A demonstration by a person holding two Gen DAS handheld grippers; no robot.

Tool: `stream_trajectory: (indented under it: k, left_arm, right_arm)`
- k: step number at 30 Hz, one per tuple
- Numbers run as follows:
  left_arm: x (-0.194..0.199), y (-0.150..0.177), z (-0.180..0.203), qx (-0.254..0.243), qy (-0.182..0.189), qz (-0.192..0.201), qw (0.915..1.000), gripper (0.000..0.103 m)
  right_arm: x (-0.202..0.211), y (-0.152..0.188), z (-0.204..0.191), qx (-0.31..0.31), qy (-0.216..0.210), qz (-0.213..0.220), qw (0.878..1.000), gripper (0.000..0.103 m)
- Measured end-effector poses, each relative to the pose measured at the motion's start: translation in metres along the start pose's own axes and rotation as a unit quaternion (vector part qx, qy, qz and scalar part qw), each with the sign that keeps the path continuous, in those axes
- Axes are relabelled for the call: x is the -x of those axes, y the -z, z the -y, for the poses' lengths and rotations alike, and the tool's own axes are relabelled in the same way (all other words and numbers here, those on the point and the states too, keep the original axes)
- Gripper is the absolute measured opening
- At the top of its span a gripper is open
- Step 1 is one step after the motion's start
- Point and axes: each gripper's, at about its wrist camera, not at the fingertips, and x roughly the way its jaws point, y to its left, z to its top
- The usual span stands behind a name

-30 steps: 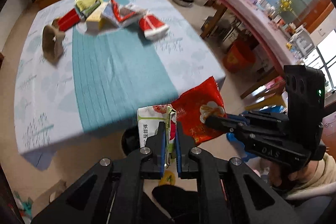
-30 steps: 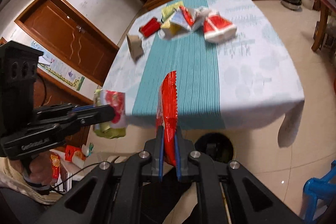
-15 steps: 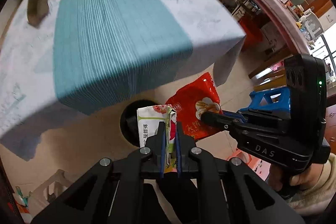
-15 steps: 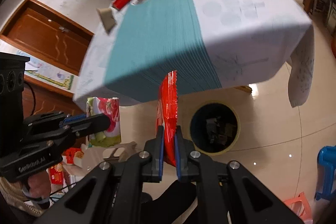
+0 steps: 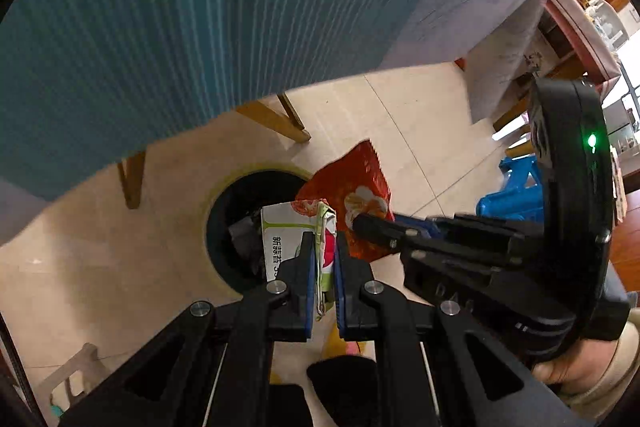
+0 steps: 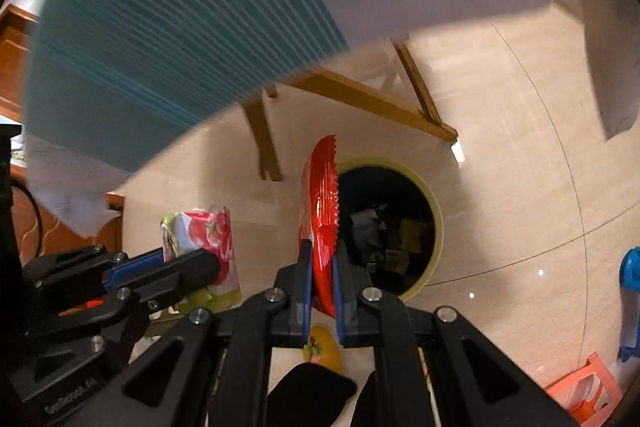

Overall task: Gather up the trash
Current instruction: 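Lower both items over the black bin and open both grippers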

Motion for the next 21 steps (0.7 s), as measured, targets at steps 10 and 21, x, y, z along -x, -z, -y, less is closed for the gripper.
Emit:
stream_trajectory:
  k: [10, 21]
  left_arm:
    - [-0.071, 0.004, -0.026, 0.014, -0.011, 0.015, 0.9997, 0.013]
    - [-0.064, 0.002, -0.047, 0.033, -0.050, 0.022, 0.9980, 0.071]
  right_arm:
    - [-0.075, 0.013, 0.037, -0.030, 0.020, -0.017, 0.999, 0.009]
    - [-0.099, 0.008, 0.033, -0.033, 0.025, -0.031, 0.999, 0.018]
